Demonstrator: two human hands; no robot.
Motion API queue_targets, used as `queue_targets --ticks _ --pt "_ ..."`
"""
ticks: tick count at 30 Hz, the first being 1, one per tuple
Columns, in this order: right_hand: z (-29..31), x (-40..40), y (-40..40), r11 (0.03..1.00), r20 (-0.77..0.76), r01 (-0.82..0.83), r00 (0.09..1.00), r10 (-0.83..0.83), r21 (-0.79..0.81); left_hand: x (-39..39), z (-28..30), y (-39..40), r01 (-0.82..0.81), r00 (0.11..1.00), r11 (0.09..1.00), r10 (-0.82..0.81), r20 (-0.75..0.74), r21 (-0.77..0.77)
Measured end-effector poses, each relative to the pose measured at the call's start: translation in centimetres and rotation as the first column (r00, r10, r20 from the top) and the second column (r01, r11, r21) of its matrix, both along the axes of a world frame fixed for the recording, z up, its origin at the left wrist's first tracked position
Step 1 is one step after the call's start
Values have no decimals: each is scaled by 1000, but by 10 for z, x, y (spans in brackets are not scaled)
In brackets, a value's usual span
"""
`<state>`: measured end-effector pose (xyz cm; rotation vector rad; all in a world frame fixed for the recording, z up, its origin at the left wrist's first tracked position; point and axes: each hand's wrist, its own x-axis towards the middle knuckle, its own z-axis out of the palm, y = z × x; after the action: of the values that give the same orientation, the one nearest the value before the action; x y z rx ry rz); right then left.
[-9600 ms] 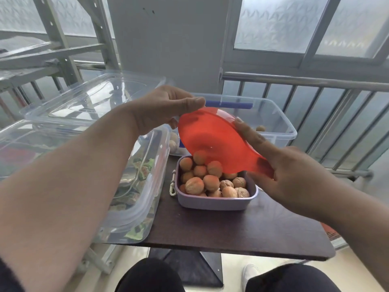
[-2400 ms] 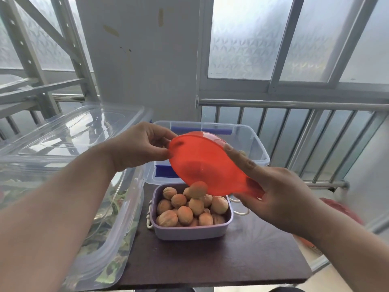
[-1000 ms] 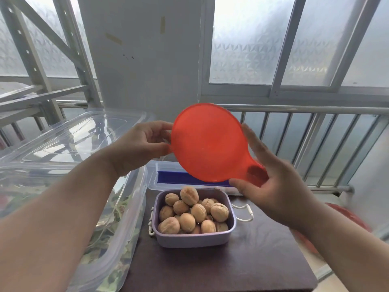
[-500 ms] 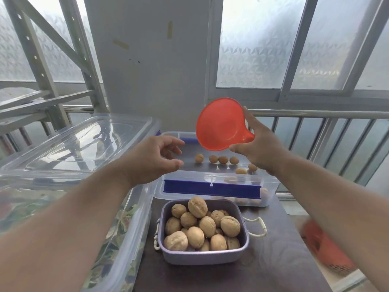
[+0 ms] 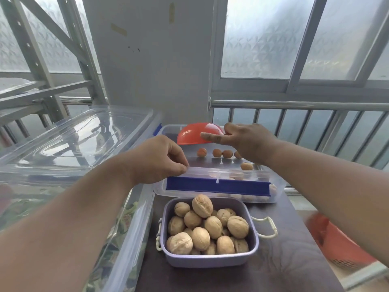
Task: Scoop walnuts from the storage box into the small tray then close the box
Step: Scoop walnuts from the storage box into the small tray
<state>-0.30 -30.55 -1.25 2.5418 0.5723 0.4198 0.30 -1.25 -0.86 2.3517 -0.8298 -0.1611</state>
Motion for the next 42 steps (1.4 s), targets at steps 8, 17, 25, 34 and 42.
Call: queue_targets --ticks 8,17,25,34,42 --pt "8 -12 -9 987 -129 81 987 -99 -136 1 0 2 -3 1000 1000 3 -3 -9" --pt "11 -43 -46 922 -180 379 915 -361 78 -2 0 0 -34 999 999 35 19 -8" --pt "28 -58 -55 731 -437 537 826 -356 422 -2 0 3 -48 999 999 48 19 2" --pt "39 -74 -40 659 -515 544 815 -266 520 -3 1 3 -55 998 999 55 32 1" --pt "38 -74 -26 623 -545 537 814 -203 569 -4 3 2 -53 998 999 53 29 3"
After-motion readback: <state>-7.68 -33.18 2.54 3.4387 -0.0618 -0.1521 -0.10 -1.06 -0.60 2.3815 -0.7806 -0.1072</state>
